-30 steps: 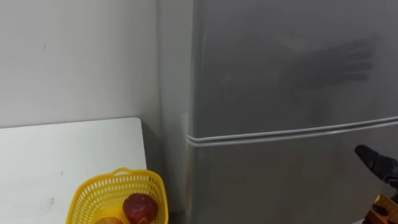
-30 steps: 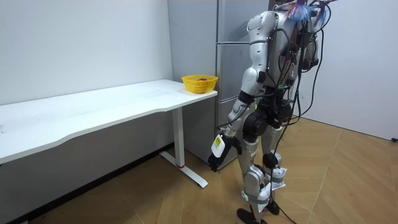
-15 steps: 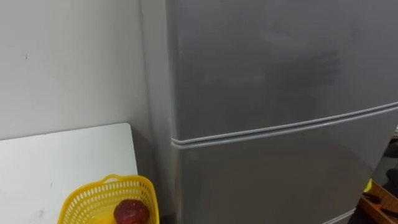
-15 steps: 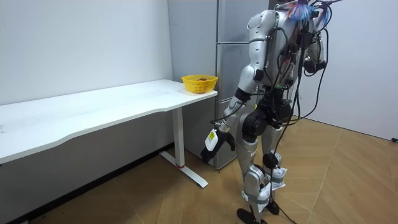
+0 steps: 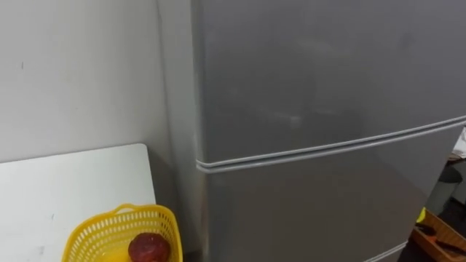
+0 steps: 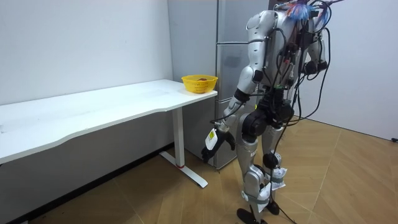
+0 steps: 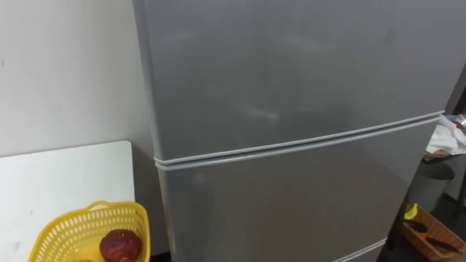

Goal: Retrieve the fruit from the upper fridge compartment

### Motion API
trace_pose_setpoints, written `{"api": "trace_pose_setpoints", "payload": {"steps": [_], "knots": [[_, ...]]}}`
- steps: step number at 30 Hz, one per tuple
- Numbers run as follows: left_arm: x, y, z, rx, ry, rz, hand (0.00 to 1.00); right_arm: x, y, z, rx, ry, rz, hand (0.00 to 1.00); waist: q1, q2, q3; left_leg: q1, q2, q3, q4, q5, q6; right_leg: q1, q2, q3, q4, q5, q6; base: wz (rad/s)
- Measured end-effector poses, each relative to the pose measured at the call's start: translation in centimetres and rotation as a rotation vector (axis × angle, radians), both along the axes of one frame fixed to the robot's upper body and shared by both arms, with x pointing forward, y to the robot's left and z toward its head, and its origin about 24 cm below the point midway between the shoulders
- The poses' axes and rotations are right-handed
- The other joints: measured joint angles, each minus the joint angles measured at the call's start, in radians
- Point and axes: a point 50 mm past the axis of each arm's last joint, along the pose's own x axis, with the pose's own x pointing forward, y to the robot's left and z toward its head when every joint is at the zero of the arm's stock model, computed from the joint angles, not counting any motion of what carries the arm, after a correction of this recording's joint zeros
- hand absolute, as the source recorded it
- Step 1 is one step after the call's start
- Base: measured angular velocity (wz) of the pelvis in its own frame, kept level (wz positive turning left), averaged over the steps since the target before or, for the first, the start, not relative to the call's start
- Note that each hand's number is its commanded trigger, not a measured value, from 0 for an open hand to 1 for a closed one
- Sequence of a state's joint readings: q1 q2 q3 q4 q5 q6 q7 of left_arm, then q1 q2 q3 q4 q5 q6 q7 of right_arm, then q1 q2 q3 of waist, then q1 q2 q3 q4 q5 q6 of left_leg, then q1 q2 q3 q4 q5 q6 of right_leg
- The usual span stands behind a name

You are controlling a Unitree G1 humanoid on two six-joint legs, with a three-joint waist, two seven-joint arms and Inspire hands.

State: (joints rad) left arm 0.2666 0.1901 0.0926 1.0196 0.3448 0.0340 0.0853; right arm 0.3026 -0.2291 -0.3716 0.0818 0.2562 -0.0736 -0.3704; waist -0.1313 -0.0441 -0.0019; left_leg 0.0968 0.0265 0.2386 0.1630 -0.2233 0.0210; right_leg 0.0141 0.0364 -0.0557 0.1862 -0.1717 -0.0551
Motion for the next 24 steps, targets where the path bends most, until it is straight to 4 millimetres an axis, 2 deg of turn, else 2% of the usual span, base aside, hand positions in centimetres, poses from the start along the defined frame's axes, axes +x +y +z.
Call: {"api": "trace_pose_setpoints", "payload": {"steps": [1,7,11,14,16,18,21,24], "knots": [[0.0,-0.1,0.0,0.000,0.003,-0.004,0.00,-0.4,0.3,-1.1,0.024,0.041,-0.002,0.00,-0.001,0.004,-0.0008,0.000,0.001,0.000,-0.001,-0.002,-0.001,0.000,0.001,-0.001,0.000,0.000,0.000,0.00],[0.8,-0.4,0.2,0.001,-0.037,-0.031,0.00,-1.8,1.8,-4.8,0.120,0.171,-0.025,0.00,0.005,0.025,-0.0033,-0.001,0.000,-0.007,-0.004,-0.003,-0.001,0.002,0.000,-0.004,-0.001,0.000,0.000,0.01],[1.1,-0.8,0.1,-0.007,-0.054,-0.044,0.00,-2.8,2.8,-7.4,0.177,0.283,-0.006,0.00,0.013,0.038,-0.0093,0.003,-0.001,-0.010,-0.004,-0.002,-0.001,0.009,0.000,-0.005,0.002,0.000,0.000,0.01],[0.9,-1.0,0.1,-0.013,-0.057,-0.045,0.00,-3.6,2.9,-8.6,0.199,0.339,-0.017,0.00,0.018,0.036,-0.0091,0.005,-0.001,-0.017,-0.002,-0.002,-0.001,0.023,-0.001,-0.013,-0.001,0.000,0.000,0.07],[0.3,-1.0,0.0,-0.014,-0.042,-0.041,0.00,-4.4,3.0,-9.8,0.227,0.399,-0.032,0.00,0.029,0.030,-0.0058,0.016,-0.002,-0.027,-0.002,-0.002,-0.001,0.039,-0.002,-0.022,-0.012,0.000,0.000,0.13],[-0.2,-1.0,0.0,-0.012,-0.023,-0.040,0.00,-5.0,3.3,-10.9,0.260,0.443,-0.039,0.00,0.033,0.025,-0.0064,0.018,-0.003,-0.038,0.001,-0.002,-0.001,0.042,-0.003,-0.027,-0.017,-0.003,0.000,0.16],[-0.6,-1.0,-0.1,-0.012,-0.006,-0.039,0.00,-5.5,3.9,-11.8,0.298,0.479,-0.037,0.00,0.053,0.026,-0.0045,0.014,-0.004,-0.050,0.002,-0.002,-0.001,0.042,-0.003,-0.031,-0.017,-0.004,0.002,0.12],[-1.3,-1.1,-0.2,-0.016,0.020,-0.032,0.00,-5.3,4.2,-12.6,0.317,0.512,-0.037,0.00,0.054,0.025,-0.0043,0.002,-0.006,-0.064,0.008,-0.002,-0.001,0.039,-0.007,-0.046,-0.018,-0.005,0.002,0.16]]}}
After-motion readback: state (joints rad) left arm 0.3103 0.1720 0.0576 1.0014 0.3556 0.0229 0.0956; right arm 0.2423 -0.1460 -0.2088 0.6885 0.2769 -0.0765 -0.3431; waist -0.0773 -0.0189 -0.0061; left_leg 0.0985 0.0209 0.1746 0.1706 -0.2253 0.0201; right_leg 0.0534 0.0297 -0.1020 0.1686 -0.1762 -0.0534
